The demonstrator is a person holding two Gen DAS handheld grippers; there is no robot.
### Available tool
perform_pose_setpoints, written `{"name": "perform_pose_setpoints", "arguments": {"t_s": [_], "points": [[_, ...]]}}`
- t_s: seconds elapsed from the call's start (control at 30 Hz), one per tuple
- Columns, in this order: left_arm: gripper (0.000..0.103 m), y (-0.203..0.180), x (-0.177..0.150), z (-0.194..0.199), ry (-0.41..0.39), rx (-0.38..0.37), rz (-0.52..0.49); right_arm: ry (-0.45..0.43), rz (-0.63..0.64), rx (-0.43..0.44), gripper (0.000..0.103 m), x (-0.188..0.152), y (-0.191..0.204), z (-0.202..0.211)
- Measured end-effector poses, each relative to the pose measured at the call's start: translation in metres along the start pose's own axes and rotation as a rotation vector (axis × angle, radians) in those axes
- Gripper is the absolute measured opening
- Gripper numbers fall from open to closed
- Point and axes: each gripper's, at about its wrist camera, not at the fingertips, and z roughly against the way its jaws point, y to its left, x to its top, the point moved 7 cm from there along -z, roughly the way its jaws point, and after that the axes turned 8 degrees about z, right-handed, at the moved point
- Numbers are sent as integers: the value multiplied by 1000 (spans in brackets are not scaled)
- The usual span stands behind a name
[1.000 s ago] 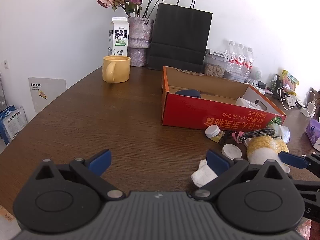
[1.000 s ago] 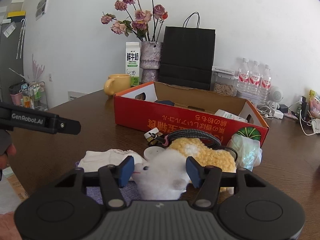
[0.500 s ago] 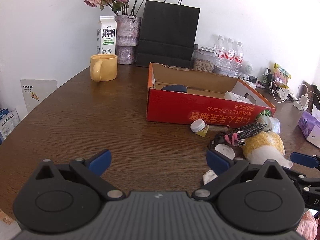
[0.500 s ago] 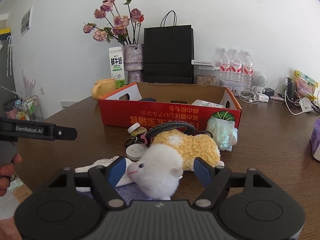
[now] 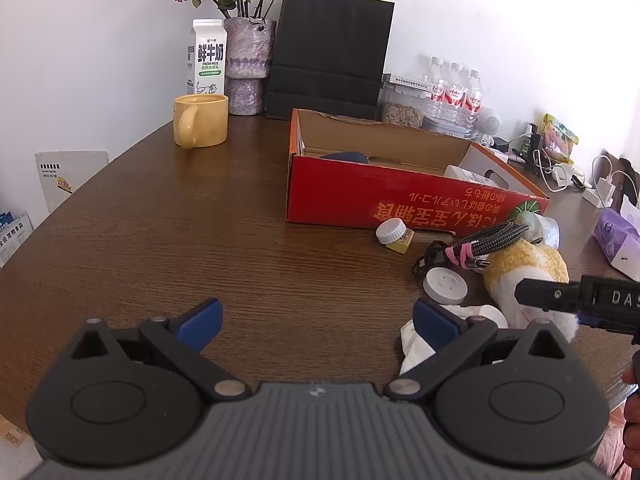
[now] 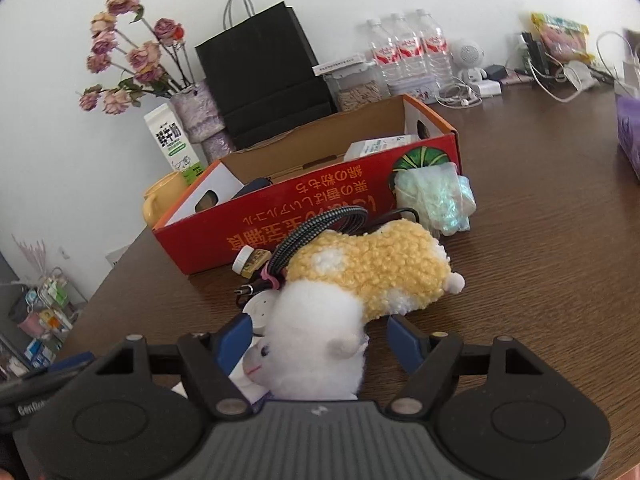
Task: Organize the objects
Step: 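Grasp the plush sheep with the right gripper while the left grasps a white cap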
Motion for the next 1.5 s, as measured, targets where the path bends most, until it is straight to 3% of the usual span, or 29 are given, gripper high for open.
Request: {"name": "perform_pose_setpoints", "arguments": {"t_s": [0.13,0.2,0.23,0.27,0.63,0.87,1.1,1.13,1.17,1.2,1.23,1.5], "points": [[103,-3,-2,0,6,-6,-5,27,-43,-19,75,2,-8,-15],[103,-5,-3,0,8,-9,-10,36,-64,5,65,0,-10,-21],[103,-6,-4,0,8,-9,-12,35,-70,38,50,-1,-9,-21],[103,-6,-4,0,8,-9,-13,35,-68,52,47,-3,-7,-20],[103,-28,-3,1,4,-44,-49,-19,-50,105,44,-6,-12,9],[102,-72,-17,3,-2,-150,-197,-43,-72,124,44,-3,-18,16],[77,-104,-30,-17,42,-219,-275,-39,-79,138,44,-6,-24,17],[67,-105,-31,-21,49,-227,-274,-38,-79,140,44,-6,-24,18],[49,-107,-33,-23,57,-237,-274,-38,-77,144,44,-7,-25,18],[36,-108,-34,-25,68,-256,-274,-37,-76,148,44,-8,-25,18],[30,-108,-35,-26,82,-273,-265,-39,-74,151,44,-8,-25,19],[30,-103,-40,-28,79,-240,-276,-83,-61,164,44,-1,-29,35]]}}
